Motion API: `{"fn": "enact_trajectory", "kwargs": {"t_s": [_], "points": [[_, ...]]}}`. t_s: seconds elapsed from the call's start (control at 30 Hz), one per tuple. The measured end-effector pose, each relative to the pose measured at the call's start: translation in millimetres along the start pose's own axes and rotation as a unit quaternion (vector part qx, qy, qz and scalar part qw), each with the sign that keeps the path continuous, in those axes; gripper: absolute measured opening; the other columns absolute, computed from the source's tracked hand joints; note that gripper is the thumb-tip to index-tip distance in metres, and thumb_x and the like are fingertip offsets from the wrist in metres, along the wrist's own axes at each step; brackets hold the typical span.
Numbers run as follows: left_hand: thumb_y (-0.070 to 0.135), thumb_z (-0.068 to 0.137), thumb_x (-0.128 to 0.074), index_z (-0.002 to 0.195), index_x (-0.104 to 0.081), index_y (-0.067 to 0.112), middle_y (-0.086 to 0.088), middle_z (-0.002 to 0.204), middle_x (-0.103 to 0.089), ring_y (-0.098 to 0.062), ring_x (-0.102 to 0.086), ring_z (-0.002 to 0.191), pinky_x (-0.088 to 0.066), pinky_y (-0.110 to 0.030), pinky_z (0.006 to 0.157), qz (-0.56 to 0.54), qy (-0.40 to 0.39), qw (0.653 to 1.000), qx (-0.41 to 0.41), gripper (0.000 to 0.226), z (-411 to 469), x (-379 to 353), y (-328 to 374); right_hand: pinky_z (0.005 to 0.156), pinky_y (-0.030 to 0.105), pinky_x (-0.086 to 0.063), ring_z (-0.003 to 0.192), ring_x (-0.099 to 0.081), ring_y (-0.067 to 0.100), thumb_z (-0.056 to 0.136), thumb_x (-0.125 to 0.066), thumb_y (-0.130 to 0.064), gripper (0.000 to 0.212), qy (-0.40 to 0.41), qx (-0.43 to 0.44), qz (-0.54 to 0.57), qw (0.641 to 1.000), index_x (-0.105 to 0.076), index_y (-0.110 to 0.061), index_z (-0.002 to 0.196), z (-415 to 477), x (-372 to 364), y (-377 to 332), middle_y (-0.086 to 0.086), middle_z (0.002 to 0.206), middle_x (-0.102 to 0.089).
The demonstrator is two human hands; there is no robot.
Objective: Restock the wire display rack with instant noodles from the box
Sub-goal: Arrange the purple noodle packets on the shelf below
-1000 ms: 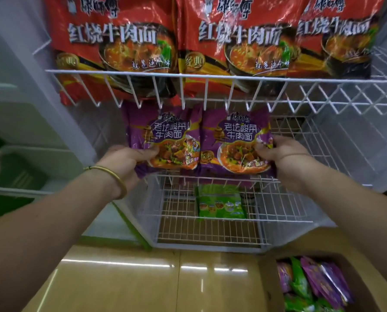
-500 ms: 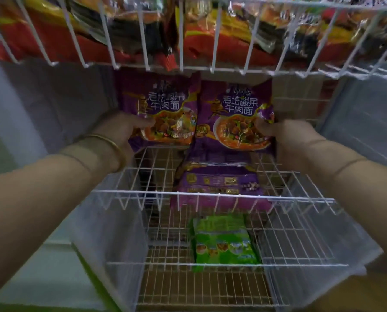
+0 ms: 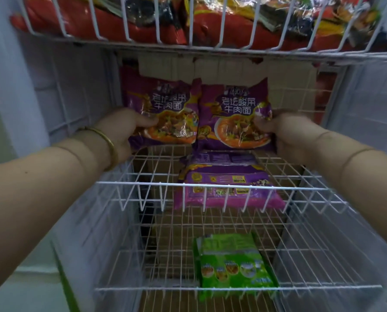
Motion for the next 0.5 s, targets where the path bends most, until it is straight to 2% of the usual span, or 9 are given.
{"fn": "enact_trajectory", "kwargs": {"t_s": [0.07, 0.13, 0.27, 0.4, 0.5], "points": [[-0.001, 0.086, -0.064, 0.1, -0.07, 0.006, -0.014, 0.112, -0.071, -0.029, -0.068, 0.104, -0.055, -0.043, 0.091, 0.004, 0.007, 1.0, -0.013, 0.017, 2.2, 3.9, -0.2, 0.081, 0.045, -0.059, 0.1, -0.07, 0.029, 0.092, -0.067, -0.017, 0.032, -0.011, 0.009, 0.005, 1.0, -0.063, -0.007, 0.122, 0.6, -2.7, 2.3, 0.013, 0.114, -0.072], [-0.002, 0.084, -0.065, 0.097, -0.07, 0.005, -0.013, 0.107, -0.072, -0.027, -0.07, 0.098, -0.058, -0.041, 0.085, 0.004, 0.017, 1.0, -0.025, 0.015, 2.9, 3.7, 0.4, 0.073, 0.04, -0.059, 0.1, -0.071, 0.03, 0.093, -0.066, -0.017, 0.031, -0.018, 0.009, 0.002, 1.0, -0.062, -0.006, 0.122, 0.7, -3.5, 4.0, 0.014, 0.113, -0.073], [-0.005, 0.081, -0.067, 0.117, -0.067, 0.002, -0.012, 0.11, -0.073, -0.027, -0.071, 0.099, -0.06, -0.038, 0.078, 0.01, 0.004, 1.0, -0.028, 0.037, 12.8, 4.2, 1.3, 0.084, 0.045, -0.058, 0.098, -0.072, 0.03, 0.092, -0.068, -0.018, 0.028, -0.012, 0.005, -0.015, 1.0, -0.063, -0.007, 0.117, 5.5, -3.0, -0.2, 0.013, 0.107, -0.074], [-0.005, 0.082, -0.067, 0.121, -0.065, 0.002, -0.014, 0.113, -0.071, -0.027, -0.07, 0.099, -0.061, -0.034, 0.068, 0.017, -0.003, 1.0, -0.02, 0.04, 25.4, 4.3, -3.3, 0.089, 0.054, -0.056, 0.096, -0.072, 0.033, 0.088, -0.074, -0.021, 0.027, -0.001, 0.018, -0.055, 0.998, -0.066, -0.007, 0.11, 14.7, -2.8, -1.2, 0.015, 0.104, -0.075], [-0.001, 0.071, -0.076, 0.123, -0.063, 0.001, -0.017, 0.116, -0.07, -0.031, -0.069, 0.102, -0.06, -0.044, 0.075, 0.016, -0.003, 0.999, -0.036, 0.054, 33.2, 5.6, -1.1, 0.091, 0.055, -0.055, 0.096, -0.072, 0.034, 0.087, -0.074, -0.016, 0.029, -0.004, 0.04, -0.064, 0.997, -0.067, -0.007, 0.113, 23.8, -5.9, -4.7, 0.015, 0.104, -0.075]]}}
Point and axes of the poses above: each hand's wrist, its own z-axis towards the middle knuckle, its own x-axis out of the back of the hand, y = z × x, the point moved 3 cm from there along z, towards the middle knuckle
